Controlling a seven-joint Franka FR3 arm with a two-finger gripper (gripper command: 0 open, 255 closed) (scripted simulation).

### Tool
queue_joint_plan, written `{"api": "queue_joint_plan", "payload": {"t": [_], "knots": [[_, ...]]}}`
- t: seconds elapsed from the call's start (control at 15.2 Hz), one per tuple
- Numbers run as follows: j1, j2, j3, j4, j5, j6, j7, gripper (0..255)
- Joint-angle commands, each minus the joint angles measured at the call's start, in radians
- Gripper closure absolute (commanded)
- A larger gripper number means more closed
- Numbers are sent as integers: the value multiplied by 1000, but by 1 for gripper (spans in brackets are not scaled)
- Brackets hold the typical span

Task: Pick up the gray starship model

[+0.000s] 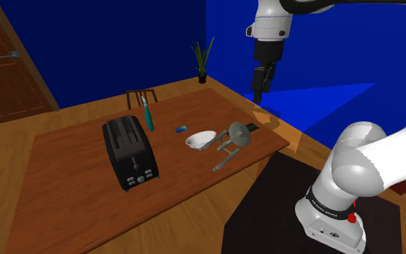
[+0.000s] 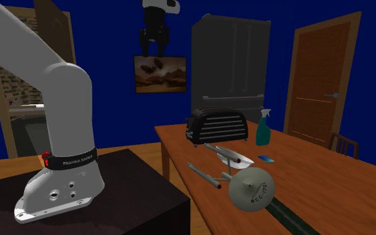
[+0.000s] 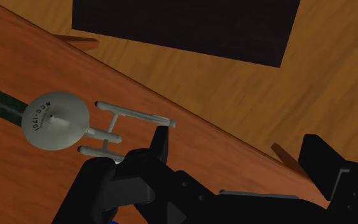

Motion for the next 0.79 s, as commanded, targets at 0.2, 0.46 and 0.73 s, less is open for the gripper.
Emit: {"api": "queue_joint_plan", "payload": {"t": [0.2,0.46,0.73], "knots": [[-15,31,1,-72,-12,105,7,0],[-35,94,1,-152,-27,250,18,0],[-57,181,0,-212,-44,400,32,0]]}}
